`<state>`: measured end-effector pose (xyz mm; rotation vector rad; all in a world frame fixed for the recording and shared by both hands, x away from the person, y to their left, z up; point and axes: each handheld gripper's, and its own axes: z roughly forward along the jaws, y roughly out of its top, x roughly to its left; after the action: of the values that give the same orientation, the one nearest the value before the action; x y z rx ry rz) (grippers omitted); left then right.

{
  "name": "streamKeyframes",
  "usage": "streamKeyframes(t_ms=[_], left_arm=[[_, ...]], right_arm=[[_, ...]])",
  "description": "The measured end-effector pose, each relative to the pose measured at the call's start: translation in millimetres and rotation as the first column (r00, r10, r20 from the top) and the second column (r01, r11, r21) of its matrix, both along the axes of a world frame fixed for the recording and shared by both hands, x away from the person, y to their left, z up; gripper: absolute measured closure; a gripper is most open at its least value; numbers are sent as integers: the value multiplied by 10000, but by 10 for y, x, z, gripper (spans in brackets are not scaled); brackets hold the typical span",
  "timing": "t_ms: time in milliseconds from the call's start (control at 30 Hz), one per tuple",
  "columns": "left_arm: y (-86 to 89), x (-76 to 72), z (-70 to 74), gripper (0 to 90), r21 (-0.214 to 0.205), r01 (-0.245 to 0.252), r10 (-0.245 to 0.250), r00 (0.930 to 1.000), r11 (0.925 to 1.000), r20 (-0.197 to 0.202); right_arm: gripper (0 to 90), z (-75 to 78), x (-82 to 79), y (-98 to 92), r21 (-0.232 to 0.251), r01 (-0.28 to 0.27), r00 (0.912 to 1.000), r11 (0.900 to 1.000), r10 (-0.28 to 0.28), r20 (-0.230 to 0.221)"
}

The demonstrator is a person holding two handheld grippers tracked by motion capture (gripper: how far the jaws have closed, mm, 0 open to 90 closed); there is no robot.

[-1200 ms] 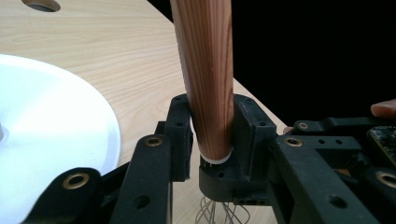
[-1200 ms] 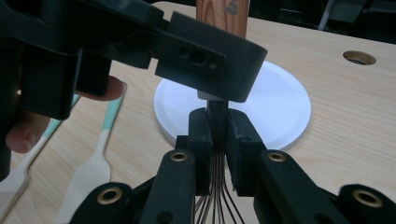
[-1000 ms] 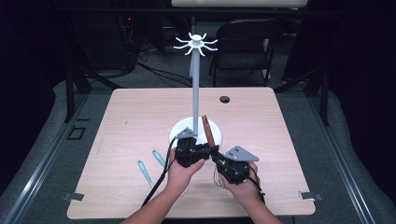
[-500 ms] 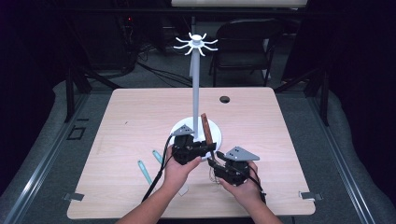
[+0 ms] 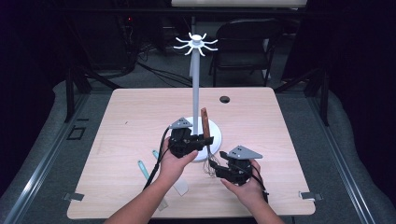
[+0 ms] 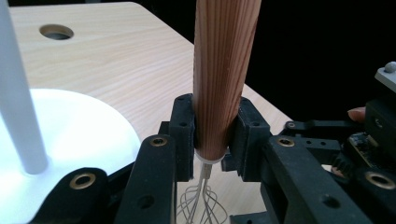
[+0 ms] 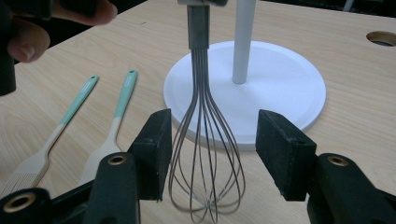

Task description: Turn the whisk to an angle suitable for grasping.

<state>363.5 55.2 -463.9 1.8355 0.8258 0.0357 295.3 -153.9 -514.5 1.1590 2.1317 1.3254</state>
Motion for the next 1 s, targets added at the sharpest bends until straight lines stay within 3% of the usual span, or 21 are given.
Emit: streamKeyframes(t_ms=[133,400,467,833,1000], left_arm=[[50,42,94,727,239,14,-19,9998,9997,213],[182,130,368,727,294,64,-83,9979,9995,639],[225,164,470,727,154,89,-98,9982,9998,586],[249,290,1079,727,299,528,-560,9910,9982,1213],[211,319,1243,727,359,704,-748,9868,9969,1436]], right_arm=[[481,0,-4,-33,93,85,10000,9999,-85,2],[495,-37,11,-83,30,311,9995,9995,-311,26],[497,-47,19,-91,39,344,9994,9994,-344,-19],[498,-142,93,-153,-67,689,9970,9976,-691,-336],[496,-151,97,-152,-182,694,9970,9974,-699,-325]])
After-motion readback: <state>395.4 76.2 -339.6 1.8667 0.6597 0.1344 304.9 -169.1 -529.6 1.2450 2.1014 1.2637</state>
